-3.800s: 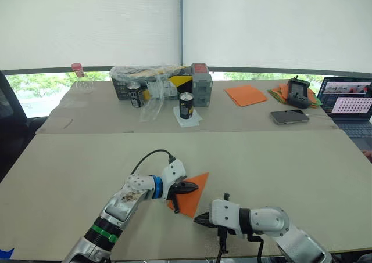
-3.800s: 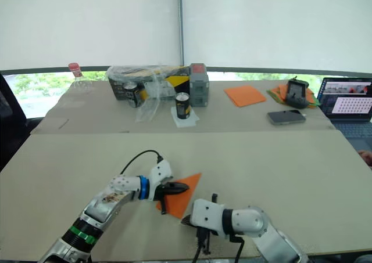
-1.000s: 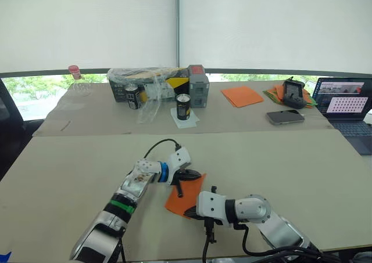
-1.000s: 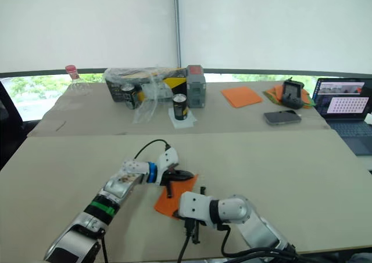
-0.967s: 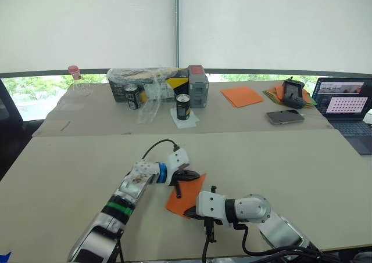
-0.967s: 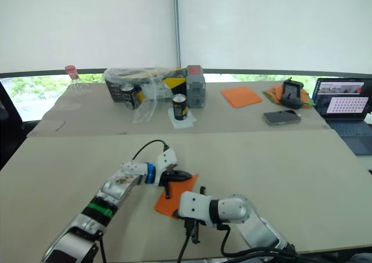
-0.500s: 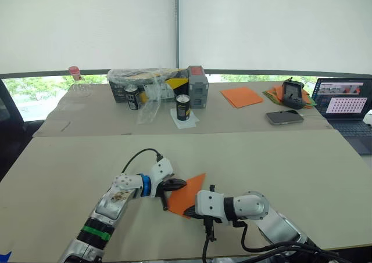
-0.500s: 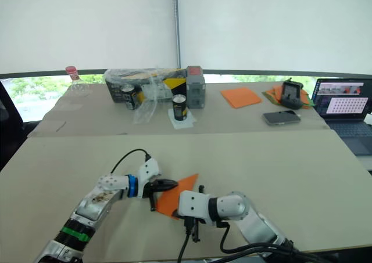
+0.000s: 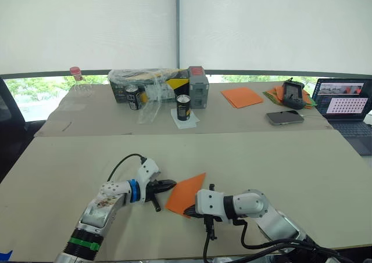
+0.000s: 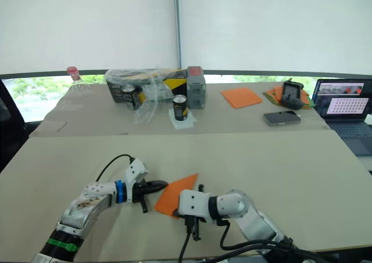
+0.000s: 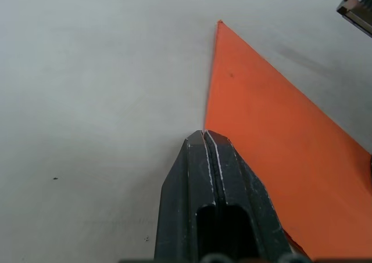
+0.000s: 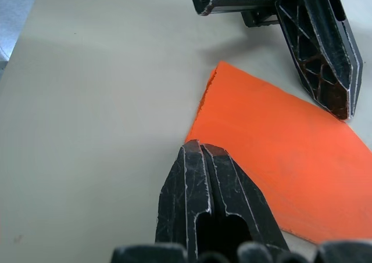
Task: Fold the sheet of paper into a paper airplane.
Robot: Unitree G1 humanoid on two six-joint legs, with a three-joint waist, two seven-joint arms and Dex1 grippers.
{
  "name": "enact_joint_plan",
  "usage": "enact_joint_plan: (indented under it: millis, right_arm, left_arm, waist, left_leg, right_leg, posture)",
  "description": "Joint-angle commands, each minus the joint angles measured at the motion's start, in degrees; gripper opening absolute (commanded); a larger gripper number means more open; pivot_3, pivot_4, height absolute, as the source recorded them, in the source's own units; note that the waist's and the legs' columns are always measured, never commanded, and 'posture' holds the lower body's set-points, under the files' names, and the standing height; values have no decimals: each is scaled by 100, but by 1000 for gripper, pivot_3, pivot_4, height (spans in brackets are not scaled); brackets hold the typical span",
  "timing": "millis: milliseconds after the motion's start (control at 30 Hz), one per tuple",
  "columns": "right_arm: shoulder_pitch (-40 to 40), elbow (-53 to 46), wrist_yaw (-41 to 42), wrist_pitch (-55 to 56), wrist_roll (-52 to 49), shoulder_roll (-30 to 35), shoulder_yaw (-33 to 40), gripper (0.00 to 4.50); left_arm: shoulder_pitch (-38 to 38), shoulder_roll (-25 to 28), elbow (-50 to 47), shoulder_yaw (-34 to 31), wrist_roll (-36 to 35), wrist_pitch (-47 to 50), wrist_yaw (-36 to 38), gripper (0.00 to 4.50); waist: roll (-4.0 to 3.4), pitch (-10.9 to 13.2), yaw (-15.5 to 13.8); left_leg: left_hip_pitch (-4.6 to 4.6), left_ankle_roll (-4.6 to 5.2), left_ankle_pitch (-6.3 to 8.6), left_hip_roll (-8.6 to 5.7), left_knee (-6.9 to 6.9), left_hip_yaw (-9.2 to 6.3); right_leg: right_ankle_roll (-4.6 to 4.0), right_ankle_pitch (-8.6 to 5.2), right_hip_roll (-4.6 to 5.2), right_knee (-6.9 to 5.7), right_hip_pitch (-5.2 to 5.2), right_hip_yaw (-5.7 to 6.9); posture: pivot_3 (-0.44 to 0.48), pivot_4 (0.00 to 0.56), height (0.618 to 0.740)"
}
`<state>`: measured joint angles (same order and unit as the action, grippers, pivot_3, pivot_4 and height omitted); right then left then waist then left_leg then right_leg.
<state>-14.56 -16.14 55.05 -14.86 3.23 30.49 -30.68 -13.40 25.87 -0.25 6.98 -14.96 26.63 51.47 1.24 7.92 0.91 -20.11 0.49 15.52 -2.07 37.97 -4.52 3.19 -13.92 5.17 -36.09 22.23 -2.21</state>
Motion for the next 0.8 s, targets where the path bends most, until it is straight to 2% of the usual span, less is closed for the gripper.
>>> enact_joint_plan:
  millis: [33,200,400,467,567,800]
  right_arm:
    - [14,237,35,4,158,141,-19,0]
    - [-131,163,-71,195,157,422,402,0]
    - [-294,-136,52,42,-138,858,1048,0]
    - [-334,-142,110,-40,-114,996,1137,0]
    - [-388,-59,155,-120,-41,1108,1178,0]
    - [-671,619,125,80,284,749,709,0]
  left_arm:
    - [-33,-43,111,-433,-257,181,-253,8]
    - [18,243,-264,-765,-896,251,343,8]
    - [46,492,-211,-734,-1043,202,698,8]
    - [27,500,-179,-698,-1037,183,725,8]
    - [35,506,-187,-640,-1023,174,764,8]
    - [348,695,-519,-458,-1041,253,939,8]
  waist:
    - [1,1,3]
    - [-1,12,-8]
    - [1,34,-37]
    - [2,34,-25]
    - [3,34,-22]
    - [5,36,26]
  left_leg:
    - [-1,0,0,0,0,0]
    - [-16,-1,0,-3,0,0]
    - [-36,-1,1,-19,0,2]
    - [-68,-1,0,-18,0,3]
    - [-111,-8,-4,-15,0,3]
    - [-110,-8,-4,-8,-1,11]
  right_leg:
    - [0,0,0,0,1,0]
    - [-3,2,2,3,17,-1]
    - [-2,2,22,22,23,-1]
    - [-3,2,21,16,60,-1]
    - [-7,5,15,-1,118,-3]
    - [-15,10,11,0,120,-12]
  posture:
    - [0,150,740]
    - [0,150,740]
    - [0,150,740]
    - [0,150,740]
    - [0,150,740]
    - [0,150,740]
